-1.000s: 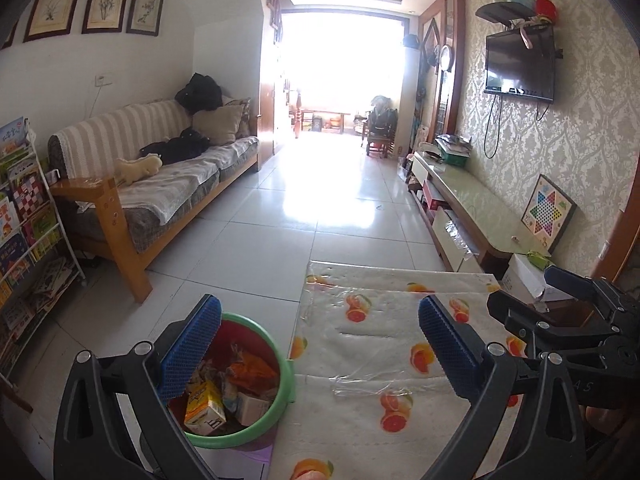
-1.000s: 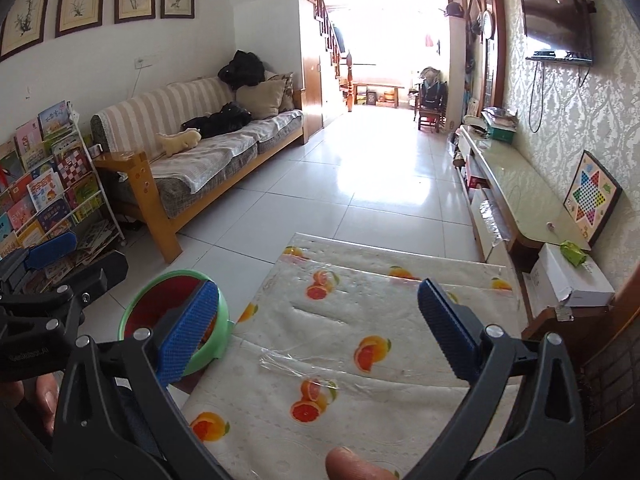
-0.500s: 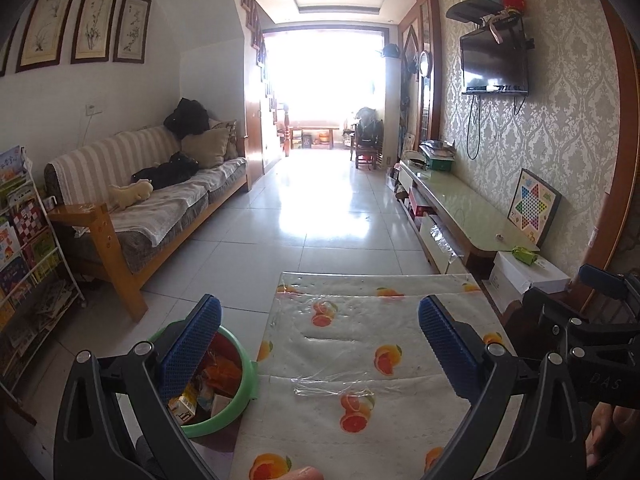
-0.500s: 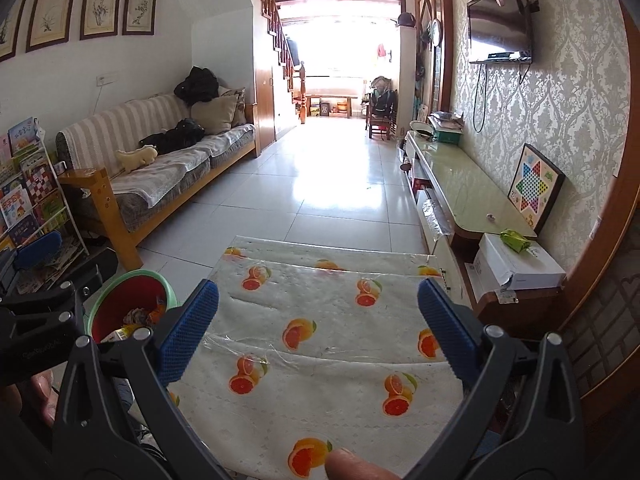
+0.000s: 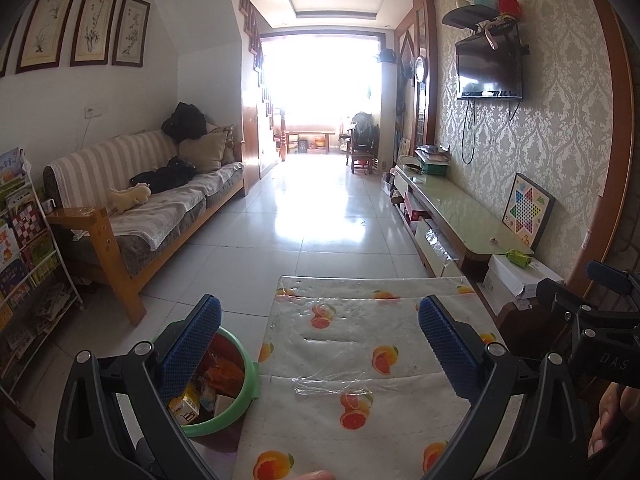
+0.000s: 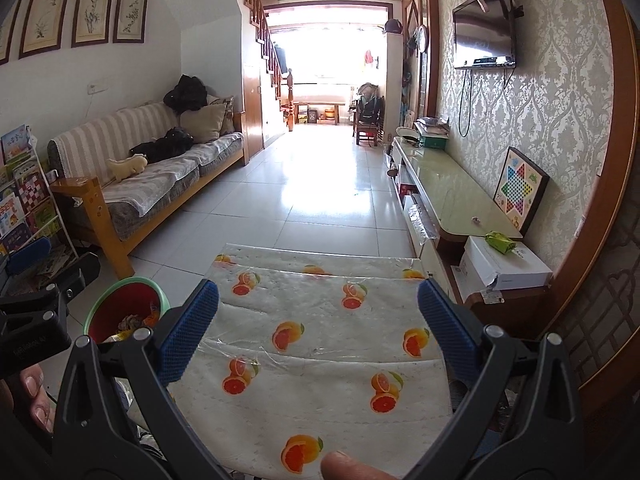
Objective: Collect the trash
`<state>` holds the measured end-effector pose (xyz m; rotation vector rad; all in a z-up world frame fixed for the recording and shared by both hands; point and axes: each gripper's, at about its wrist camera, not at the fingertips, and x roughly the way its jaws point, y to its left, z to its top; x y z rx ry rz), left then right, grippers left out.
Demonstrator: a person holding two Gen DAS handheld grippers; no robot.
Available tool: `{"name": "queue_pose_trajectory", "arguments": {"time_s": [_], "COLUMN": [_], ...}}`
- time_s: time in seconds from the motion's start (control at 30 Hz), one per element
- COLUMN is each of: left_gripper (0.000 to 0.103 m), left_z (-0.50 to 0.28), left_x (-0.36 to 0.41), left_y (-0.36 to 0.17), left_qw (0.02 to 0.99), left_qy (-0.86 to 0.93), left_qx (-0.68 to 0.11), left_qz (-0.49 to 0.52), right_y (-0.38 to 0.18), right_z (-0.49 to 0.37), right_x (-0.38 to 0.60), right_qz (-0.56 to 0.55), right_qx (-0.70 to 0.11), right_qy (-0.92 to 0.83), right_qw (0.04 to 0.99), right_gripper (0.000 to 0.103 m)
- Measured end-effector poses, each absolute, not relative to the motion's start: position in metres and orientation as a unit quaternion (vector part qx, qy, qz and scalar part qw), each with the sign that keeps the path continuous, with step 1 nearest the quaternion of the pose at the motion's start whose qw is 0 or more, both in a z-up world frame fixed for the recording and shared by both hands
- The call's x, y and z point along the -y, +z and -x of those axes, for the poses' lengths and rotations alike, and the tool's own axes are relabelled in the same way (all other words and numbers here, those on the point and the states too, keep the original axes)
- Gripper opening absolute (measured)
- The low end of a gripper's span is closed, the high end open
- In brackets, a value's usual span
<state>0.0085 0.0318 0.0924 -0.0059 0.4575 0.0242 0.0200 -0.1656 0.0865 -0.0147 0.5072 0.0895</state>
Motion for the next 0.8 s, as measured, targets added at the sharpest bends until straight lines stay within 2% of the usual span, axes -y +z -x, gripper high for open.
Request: {"name": "queue_pose_trajectory", "arguments": {"time_s": [0.8], "left_gripper": [0.095], "left_z": [-0.010], "left_x": [-0.048], "left_y": [0.084], "left_qw": [0.971], "left_qy": [0.025], "left_qx": [-0.237], "left_qz": [0.008], "right_y": [0.084], "right_z": [-0.023], "right_x": [0.154], "right_qz": [0.016], "right_qx": [-0.262], "right_qy": [0.056], "right_qw": [0.963], "right_gripper": [0.098]}}
